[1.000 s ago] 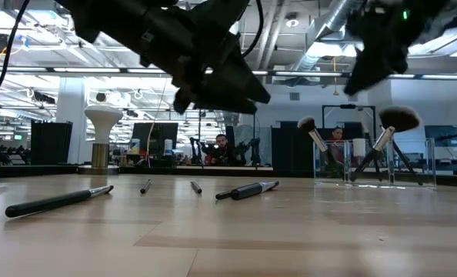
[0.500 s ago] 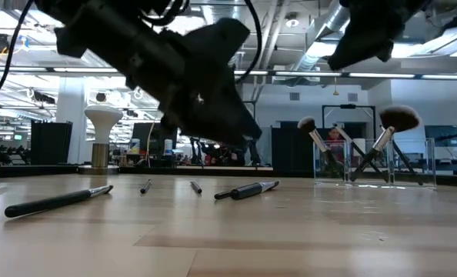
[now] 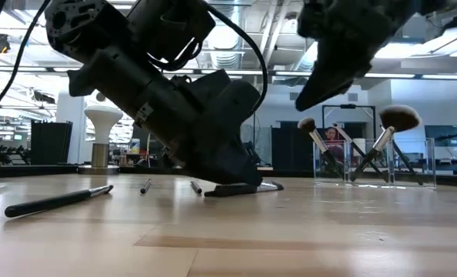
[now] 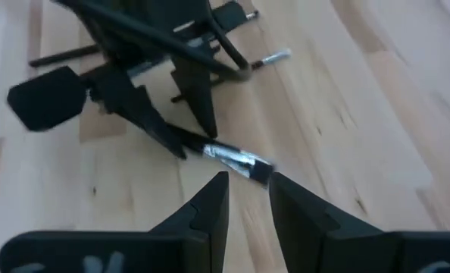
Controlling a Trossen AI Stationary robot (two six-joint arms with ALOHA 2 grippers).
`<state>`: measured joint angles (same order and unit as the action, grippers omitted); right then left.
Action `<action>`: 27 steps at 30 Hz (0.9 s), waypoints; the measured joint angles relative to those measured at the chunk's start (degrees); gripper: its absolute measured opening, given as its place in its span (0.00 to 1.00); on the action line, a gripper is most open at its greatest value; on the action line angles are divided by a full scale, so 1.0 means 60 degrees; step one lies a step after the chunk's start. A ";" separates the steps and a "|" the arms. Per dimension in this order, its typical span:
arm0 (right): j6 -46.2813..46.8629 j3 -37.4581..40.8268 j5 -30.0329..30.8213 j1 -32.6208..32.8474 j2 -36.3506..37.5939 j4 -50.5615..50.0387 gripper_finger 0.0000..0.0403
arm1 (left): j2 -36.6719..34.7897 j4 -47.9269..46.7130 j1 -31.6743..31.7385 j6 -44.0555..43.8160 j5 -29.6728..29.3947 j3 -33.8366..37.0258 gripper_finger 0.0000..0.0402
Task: Pick & Place Makeup Supplies
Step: Put the black makeup brush into the transparent organizer
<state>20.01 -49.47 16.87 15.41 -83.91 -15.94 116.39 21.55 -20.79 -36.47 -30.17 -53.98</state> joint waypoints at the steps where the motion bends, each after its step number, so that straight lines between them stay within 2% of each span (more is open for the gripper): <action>1: -0.0077 0.0010 -0.0039 -0.0065 -0.0059 -0.0066 0.22 | 0.0005 -0.0007 -0.0011 0.0006 0.0014 0.0000 0.40; 8: -0.0345 0.0007 -0.0051 -0.0464 -0.0597 0.0394 0.22 | 0.0005 -0.0005 0.0009 0.0348 0.0006 0.0007 0.40; 13: -0.0548 0.0007 -0.0082 -0.0694 -0.1074 0.1484 0.20 | 0.0005 -0.0001 0.0025 0.0353 0.0046 0.0027 0.40; 18: -0.1719 0.0006 -0.0335 -0.0708 -0.1244 0.1750 0.18 | 0.0005 -0.0001 0.0024 0.0413 0.0043 0.0055 0.40; 23: -0.1766 -0.0004 -0.1309 -0.0698 -0.1113 0.1777 0.24 | -0.0135 0.0029 0.0024 0.0751 0.0023 0.0058 0.40; 27: -0.1766 0.0004 -0.1390 -0.0698 -0.1349 0.1796 0.31 | -0.0290 0.0055 0.0028 0.0958 -0.0011 0.0058 0.40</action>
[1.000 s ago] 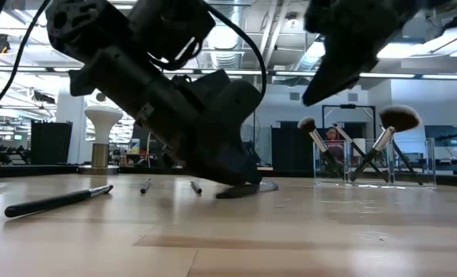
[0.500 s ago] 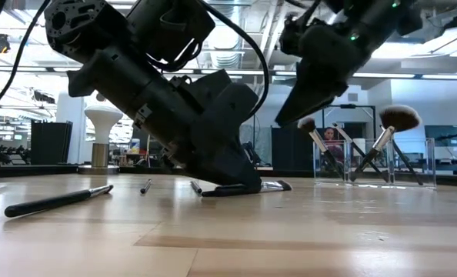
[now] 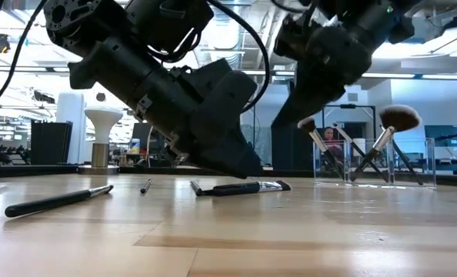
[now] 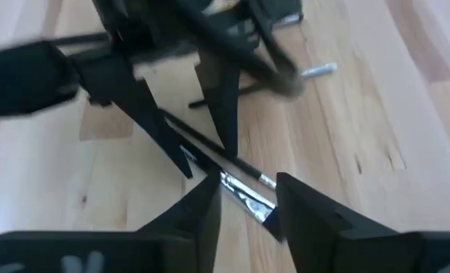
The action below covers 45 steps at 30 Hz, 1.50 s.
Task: Pick & Place Makeup Supplies
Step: Put the black makeup brush into the transparent organizer
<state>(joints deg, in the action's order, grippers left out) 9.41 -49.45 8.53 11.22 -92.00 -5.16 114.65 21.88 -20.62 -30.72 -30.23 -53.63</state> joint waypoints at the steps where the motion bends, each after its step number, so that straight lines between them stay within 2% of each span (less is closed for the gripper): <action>1: -0.0002 0.0000 0.0006 0.0000 -0.0120 -0.0019 0.33 | 0.0000 0.0011 0.0000 0.0052 0.0006 0.0000 0.40; 9: -0.0963 0.0007 0.0174 0.0000 -0.1568 0.0575 0.46 | 0.0091 0.0013 -0.0045 0.0016 0.0254 0.0004 0.40; 13: -0.1144 0.0004 0.0612 -0.0003 -0.2125 0.0842 0.48 | 0.0091 0.0038 -0.0051 0.0071 0.0276 0.0004 0.40; 18: -0.1146 -0.0029 0.0634 0.0002 -0.2414 0.0925 0.46 | 0.0091 0.0031 -0.0044 0.0077 0.0266 0.0140 0.40; 23: -0.1071 -0.0033 0.0437 0.0000 -0.2456 0.0906 0.37 | 0.0091 0.0038 -0.0022 0.0052 0.0256 0.0265 0.40; 30: -0.1023 -0.0025 -0.0076 0.0000 -0.2478 0.0866 0.09 | 0.0091 0.0016 0.0100 0.0060 0.0193 0.0280 0.40; 32: -0.0862 -0.0025 -0.0076 0.0000 -0.2478 0.0852 0.03 | 0.0091 0.0002 0.0164 0.0073 0.0168 0.0284 0.40; 38: -0.0816 -0.0017 -0.0104 0.0112 -0.2457 0.0840 0.07 | 0.0091 0.0032 0.0258 0.0191 0.0336 0.0284 0.40; 45: -0.0809 0.0049 -0.0150 0.0168 -0.1943 0.0574 0.03 | 0.0091 0.0013 0.0256 0.0401 0.0342 0.0281 0.40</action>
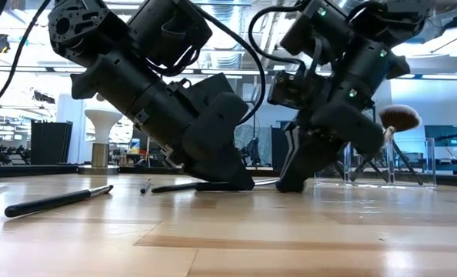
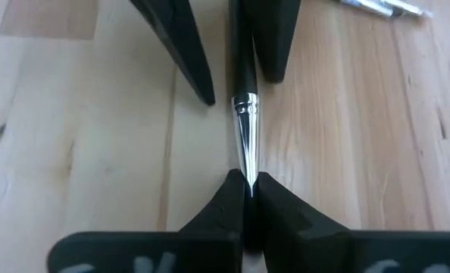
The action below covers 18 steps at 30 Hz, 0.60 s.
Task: Pick & Place Makeup Supplies
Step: Put the black makeup brush into the transparent organizer
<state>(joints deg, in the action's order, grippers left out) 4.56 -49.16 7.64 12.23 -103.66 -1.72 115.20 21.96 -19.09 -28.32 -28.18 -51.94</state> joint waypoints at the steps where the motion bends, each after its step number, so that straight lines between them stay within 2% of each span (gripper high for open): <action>1: -0.0001 0.0013 -0.0038 0.0004 0.0090 -0.0054 0.04 | 0.0000 0.0000 -0.0001 0.0000 0.0007 -0.0001 0.40; 5: -0.0004 -0.0002 -0.0058 0.0004 0.0367 -0.0184 0.05 | 0.0000 -0.0003 0.0003 0.0000 0.0006 -0.0001 0.36; 11: -0.0063 -0.0009 -0.0057 0.0022 0.0369 -0.0209 0.02 | 0.0000 0.0056 -0.0015 0.0074 0.0135 -0.0005 0.18; 14: -0.0030 -0.0016 0.0014 0.0015 0.0350 -0.0214 0.07 | 0.0000 0.0083 -0.0016 0.0061 0.0182 -0.0011 0.10; 18: 0.0022 -0.0020 0.0194 0.0009 0.0413 -0.0251 0.17 | 0.0004 0.0150 -0.0004 -0.0004 0.0026 -0.0011 0.10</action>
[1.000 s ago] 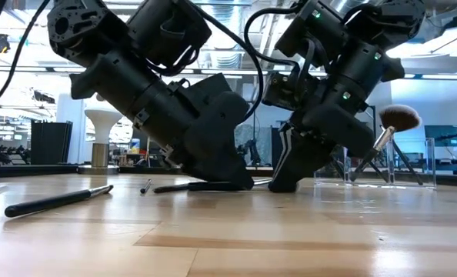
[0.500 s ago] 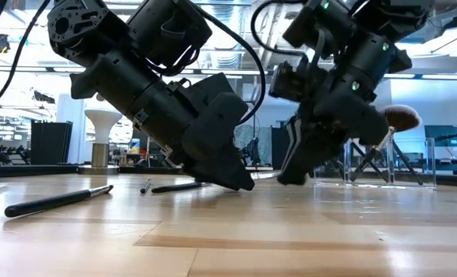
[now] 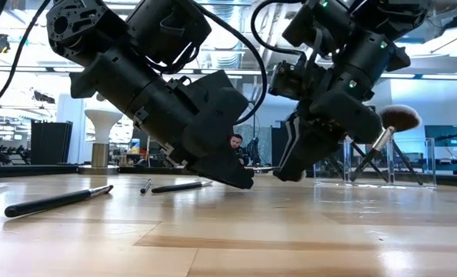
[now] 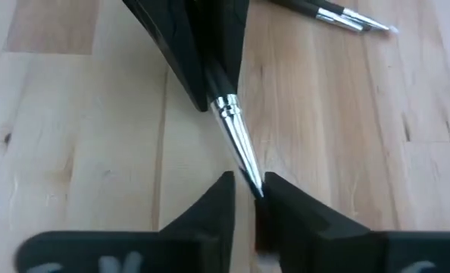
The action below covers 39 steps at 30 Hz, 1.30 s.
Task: Pick & Place Makeup Supplies
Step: Put the black makeup brush into the transparent organizer
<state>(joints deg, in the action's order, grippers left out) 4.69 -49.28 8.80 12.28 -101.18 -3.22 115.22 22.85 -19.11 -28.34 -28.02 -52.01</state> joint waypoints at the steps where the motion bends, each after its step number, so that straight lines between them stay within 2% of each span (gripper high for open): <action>1: -0.0003 -0.0004 0.0076 0.0009 0.0077 -0.0056 0.19 | 0.0000 0.0035 0.0000 -0.0007 -0.0037 0.0000 0.10; 5: 0.0000 -0.0077 0.0093 0.0013 0.0775 -0.0808 0.26 | 0.0000 0.0080 0.0009 -0.0035 -0.0100 0.0000 0.10; 11: 0.0206 -0.0986 -0.0007 0.0463 0.2707 -0.3309 0.34 | -0.0066 0.0392 0.0078 0.0370 -0.0215 0.0004 0.10; 13: 0.0333 -0.1396 -0.0007 0.0781 0.3472 -0.4329 0.35 | -0.0222 0.1012 0.0118 0.0927 -0.0353 0.0017 0.10; 16: 0.0924 -0.2041 -0.0007 0.1464 0.4658 -0.5896 0.38 | -0.0392 0.2788 0.0164 0.2315 -0.0302 0.0004 0.10; 19: 0.1972 -0.2514 0.0074 0.2479 0.5890 -0.6956 0.40 | -0.0536 0.4662 0.0189 0.3629 0.0432 0.0004 0.11; 21: 0.2195 -0.2334 0.0803 0.3337 0.6686 -0.6939 0.41 | -0.0711 0.5531 0.0212 0.4289 0.0840 0.0004 0.11; 23: 0.2135 -0.1658 0.2405 0.4301 0.7395 -0.6506 0.42 | -0.0905 0.6022 0.0276 0.4875 0.1139 0.0001 0.10; 25: 0.1781 -0.0550 0.4758 0.5143 0.7947 -0.5568 0.43 | -0.1055 0.6275 0.0394 0.5296 0.1466 0.0000 0.10; 27: 0.1224 0.0852 0.7063 0.5588 0.8283 -0.3674 0.43 | -0.1171 0.6625 0.0548 0.5542 0.1992 0.0004 0.11; 28: 0.0826 0.1550 0.7758 0.5618 0.8338 -0.2539 0.43 | -0.1208 0.6826 0.0644 0.5630 0.2335 0.0004 0.11; 29: 0.0359 0.2228 0.8037 0.5544 0.8325 -0.1273 0.43 | -0.1240 0.7017 0.0739 0.5687 0.2691 0.0004 0.11; 32: -0.1185 0.3898 0.7488 0.4971 0.7891 0.2887 0.43 | -0.1268 0.7452 0.1047 0.5579 0.3859 0.0004 0.11; 36: -0.3633 0.4703 0.6789 0.4188 0.7109 0.8049 0.40 | -0.1271 0.7663 0.1332 0.4957 0.4920 0.0004 0.11; 39: -0.4318 0.4710 0.5619 0.3744 0.6667 0.9589 0.38 | -0.1271 0.7670 0.1338 0.4723 0.4941 0.0004 0.12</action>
<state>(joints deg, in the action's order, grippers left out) -21.22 -21.02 42.51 34.75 -61.17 54.31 107.59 68.87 -11.09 0.00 1.62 -51.99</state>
